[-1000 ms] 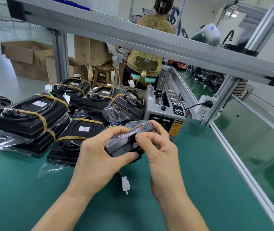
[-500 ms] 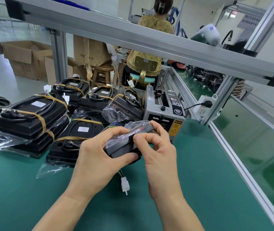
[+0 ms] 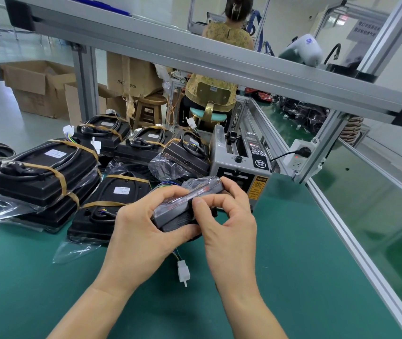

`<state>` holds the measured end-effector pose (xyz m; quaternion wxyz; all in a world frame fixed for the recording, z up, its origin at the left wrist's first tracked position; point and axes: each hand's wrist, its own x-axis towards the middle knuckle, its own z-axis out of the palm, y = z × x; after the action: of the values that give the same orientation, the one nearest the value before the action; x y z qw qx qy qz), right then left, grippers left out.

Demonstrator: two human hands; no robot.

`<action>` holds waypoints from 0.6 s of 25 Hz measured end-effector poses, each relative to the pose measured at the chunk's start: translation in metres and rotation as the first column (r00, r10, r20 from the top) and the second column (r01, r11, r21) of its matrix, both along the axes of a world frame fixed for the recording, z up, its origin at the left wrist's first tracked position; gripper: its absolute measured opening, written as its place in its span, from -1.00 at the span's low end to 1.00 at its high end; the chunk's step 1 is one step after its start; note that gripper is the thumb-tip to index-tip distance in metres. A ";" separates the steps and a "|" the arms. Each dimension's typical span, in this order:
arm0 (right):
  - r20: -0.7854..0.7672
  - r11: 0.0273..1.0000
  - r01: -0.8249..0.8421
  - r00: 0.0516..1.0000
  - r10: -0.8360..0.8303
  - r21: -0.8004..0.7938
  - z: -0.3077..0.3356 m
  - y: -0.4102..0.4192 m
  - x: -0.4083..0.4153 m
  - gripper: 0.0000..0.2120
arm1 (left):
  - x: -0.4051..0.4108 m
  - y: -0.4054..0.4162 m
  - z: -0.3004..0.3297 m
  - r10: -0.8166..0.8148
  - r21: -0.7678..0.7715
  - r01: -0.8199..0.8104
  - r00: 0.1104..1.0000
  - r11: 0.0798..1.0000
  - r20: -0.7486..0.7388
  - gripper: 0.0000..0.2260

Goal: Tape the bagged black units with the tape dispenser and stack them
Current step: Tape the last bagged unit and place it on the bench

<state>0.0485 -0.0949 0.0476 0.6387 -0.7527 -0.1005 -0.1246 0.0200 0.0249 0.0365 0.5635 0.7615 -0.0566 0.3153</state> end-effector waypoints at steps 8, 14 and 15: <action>-0.057 0.992 -0.113 0.992 0.117 0.059 0.004 -0.006 0.006 -0.81 | 0.001 0.001 0.000 -0.006 -0.006 0.006 1.000 1.000 -0.006 -0.59; -0.118 0.969 -0.213 0.966 0.228 0.126 0.008 -0.010 0.009 -0.81 | -0.001 0.002 0.000 0.000 0.010 0.000 1.000 1.000 0.001 -0.61; -0.113 0.971 -0.211 0.968 0.223 0.111 0.008 -0.010 0.009 -0.81 | 0.000 0.002 0.000 -0.002 0.008 0.002 1.000 1.000 0.002 -0.61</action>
<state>0.0580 -0.1052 0.0558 0.6895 -0.7113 -0.1359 -0.0114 0.0197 0.0269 0.0366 0.5606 0.7634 -0.0589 0.3153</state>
